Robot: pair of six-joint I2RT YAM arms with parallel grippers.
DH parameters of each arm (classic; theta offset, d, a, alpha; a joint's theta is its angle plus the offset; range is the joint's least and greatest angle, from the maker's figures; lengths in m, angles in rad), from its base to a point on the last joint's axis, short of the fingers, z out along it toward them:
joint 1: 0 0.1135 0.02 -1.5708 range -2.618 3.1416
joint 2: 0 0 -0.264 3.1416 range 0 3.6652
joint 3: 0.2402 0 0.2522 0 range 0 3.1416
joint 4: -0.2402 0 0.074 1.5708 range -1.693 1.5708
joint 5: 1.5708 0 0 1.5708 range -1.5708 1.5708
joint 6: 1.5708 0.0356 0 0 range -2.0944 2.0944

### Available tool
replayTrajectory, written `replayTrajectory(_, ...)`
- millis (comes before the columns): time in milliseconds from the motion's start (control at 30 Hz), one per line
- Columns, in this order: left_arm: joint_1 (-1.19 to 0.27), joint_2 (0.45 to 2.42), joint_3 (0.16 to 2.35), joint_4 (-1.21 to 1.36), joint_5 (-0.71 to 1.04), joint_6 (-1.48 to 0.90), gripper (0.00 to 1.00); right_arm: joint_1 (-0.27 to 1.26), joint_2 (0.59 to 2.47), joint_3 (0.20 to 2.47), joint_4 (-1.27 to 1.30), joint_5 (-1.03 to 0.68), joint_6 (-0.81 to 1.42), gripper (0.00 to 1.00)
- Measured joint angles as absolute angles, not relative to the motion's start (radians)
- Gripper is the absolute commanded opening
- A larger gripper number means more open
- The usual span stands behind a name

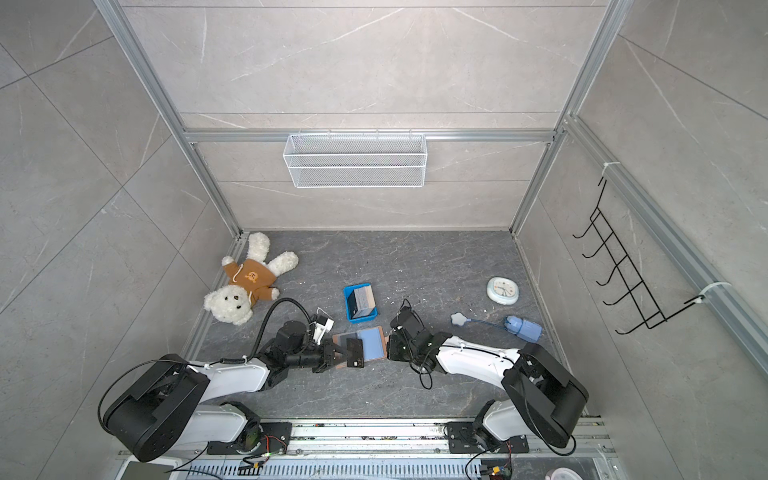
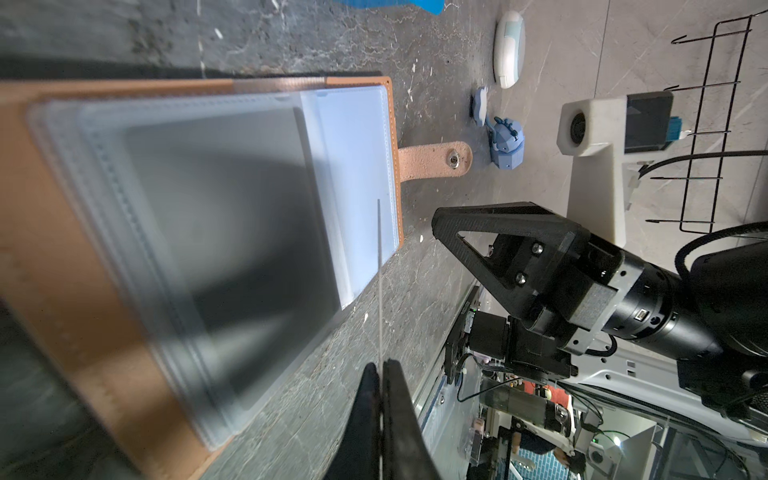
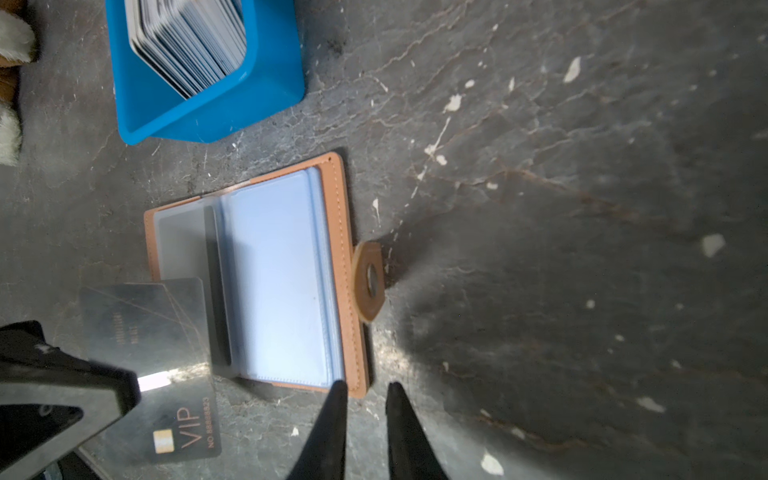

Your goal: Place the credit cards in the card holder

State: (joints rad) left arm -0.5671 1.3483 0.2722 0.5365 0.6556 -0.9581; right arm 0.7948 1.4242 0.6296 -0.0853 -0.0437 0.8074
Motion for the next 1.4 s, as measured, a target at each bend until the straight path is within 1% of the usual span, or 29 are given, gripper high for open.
replayTrajectory(167,-0.56,1.348,0.283,0.52,0.655,-0.953,0.0,0.795,1.435,0.634,-0.077,-0.045,0.806,0.19)
replayTrajectory(433,-0.533,1.347,0.295,0.468,0.638,-0.938,0.0,0.795,1.485,0.638,-0.048,-0.072,0.791,0.19)
replayTrajectory(833,-0.505,1.327,0.311,0.404,0.627,-0.915,0.0,0.795,1.539,0.673,-0.035,-0.083,0.784,0.14)
replayTrajectory(1400,-0.504,1.386,0.366,0.412,0.628,-0.914,0.0,0.795,1.569,0.673,-0.018,-0.094,0.784,0.13)
